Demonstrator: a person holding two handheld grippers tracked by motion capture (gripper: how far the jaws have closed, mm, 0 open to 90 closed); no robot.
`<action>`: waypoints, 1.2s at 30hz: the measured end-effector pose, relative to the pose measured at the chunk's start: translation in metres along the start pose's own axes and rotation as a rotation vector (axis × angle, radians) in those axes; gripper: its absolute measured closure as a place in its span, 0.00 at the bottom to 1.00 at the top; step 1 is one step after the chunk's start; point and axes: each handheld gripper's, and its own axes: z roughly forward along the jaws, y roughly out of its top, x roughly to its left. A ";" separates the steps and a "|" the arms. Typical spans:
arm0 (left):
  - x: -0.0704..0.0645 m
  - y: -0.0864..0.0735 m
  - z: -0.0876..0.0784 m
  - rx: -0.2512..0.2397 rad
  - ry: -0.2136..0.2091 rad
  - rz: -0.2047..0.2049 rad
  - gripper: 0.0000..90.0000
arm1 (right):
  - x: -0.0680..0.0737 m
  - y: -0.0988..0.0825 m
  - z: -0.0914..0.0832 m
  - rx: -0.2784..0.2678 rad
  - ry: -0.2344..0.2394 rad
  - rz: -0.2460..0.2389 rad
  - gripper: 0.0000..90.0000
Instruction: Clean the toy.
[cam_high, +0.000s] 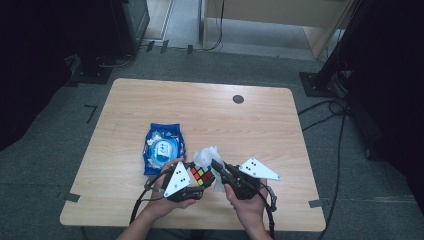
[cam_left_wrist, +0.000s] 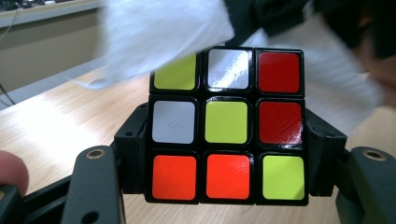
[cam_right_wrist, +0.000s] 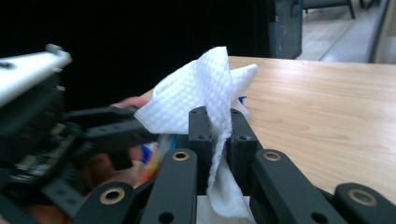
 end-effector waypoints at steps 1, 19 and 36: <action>0.000 0.000 -0.001 0.000 0.001 0.001 0.37 | -0.003 -0.001 0.001 0.000 -0.010 0.004 0.93; 0.004 -0.005 0.003 0.024 0.004 -0.005 0.37 | 0.001 0.006 -0.007 -0.029 -0.033 -0.033 0.92; 0.006 0.001 -0.004 -0.012 -0.005 -0.018 0.37 | -0.035 -0.020 0.011 0.123 -0.146 -0.001 0.92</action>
